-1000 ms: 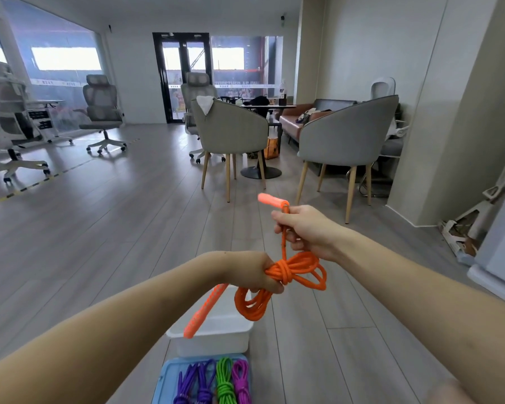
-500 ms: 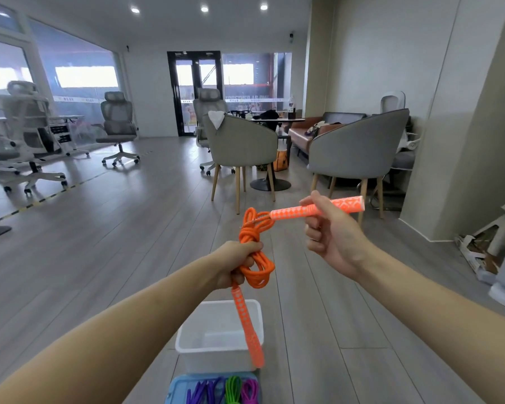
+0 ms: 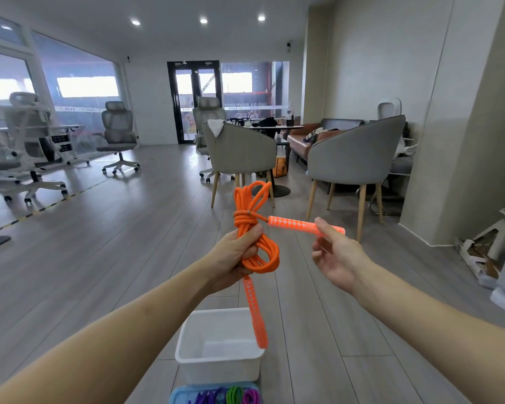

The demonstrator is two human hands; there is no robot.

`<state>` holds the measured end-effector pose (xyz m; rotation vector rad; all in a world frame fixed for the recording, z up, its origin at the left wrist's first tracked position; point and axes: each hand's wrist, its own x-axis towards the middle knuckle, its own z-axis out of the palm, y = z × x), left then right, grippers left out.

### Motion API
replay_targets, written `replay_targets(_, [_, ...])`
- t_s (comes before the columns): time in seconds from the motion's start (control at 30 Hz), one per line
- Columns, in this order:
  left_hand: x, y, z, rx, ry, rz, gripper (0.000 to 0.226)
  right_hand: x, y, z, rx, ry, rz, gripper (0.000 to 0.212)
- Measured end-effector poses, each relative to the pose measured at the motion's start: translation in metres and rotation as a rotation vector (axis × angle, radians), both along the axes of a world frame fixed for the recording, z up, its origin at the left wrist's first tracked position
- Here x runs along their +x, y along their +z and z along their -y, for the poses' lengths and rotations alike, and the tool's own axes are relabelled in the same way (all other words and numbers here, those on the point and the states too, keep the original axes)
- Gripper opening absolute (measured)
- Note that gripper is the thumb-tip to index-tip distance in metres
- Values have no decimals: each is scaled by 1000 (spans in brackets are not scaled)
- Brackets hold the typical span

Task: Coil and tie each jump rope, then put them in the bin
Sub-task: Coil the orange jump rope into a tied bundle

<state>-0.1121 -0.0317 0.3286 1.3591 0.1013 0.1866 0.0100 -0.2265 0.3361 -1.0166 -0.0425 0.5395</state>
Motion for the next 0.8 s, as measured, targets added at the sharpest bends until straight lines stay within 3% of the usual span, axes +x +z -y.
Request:
replay_targets(0.1, [1,5,5,-23,-8,44,27,0,-5,-6,54,56,12,34])
replay_targets(0.17, [0,11,8,-72,-12,81,27,-3,-9,-4,-7,122,186,40])
replay_targets(0.33, [-4,22,6,-163,-39,124,27,-4,-21,0,-611,167,979,11])
replay_targets(0.43, [-5,21,8,-84,-70,79,32,-7,-23,-6,-930,29,1233,18])
replay_targets(0.53, [-5,18,18,19,-102,45,31,-11,-17,-11,-842,-15,1155,20])
replay_targets(0.63, [-1,15,25,66,-139,51,25,-19,-13,-15,-750,117,986,37])
replay_targets(0.73, [3,12,26,48,-124,79,26,-27,-11,-17,-554,291,752,17])
replay_targets(0.8, [3,12,25,46,-107,92,29,-29,-10,-14,-510,349,719,15])
